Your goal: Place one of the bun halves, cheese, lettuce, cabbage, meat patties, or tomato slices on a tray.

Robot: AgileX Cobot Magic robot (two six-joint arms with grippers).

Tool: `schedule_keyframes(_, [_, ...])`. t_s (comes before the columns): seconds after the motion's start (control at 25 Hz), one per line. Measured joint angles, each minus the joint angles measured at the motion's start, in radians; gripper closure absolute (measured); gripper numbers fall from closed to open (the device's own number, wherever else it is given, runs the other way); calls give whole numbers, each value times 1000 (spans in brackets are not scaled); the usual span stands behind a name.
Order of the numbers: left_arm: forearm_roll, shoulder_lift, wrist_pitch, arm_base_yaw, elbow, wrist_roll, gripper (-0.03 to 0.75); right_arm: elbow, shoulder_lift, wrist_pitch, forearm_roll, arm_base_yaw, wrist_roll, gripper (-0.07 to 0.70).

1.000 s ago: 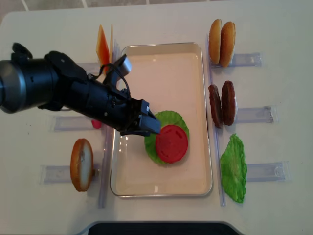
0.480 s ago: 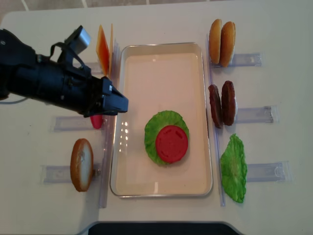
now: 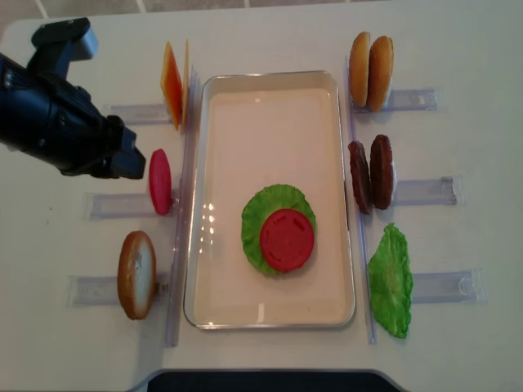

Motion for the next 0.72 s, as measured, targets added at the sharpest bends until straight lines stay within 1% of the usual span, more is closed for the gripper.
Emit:
schedule_keyframes(0.28, [240,-1,53,0,-18,-111,389,0,0,0,0,0,0,388])
schedule_keyframes(0.52, [441,-2,92,0,-18,-235,389,0,0,0,0,0,0,388])
schedule_keyframes(0.64, [466,-2,102,25,-18,-265,389,0,0,0,0,0,0,388])
schedule_keyframes(0.72, [463,-2,102,65,-18,-264,389,0,0,0,0,0,0,388])
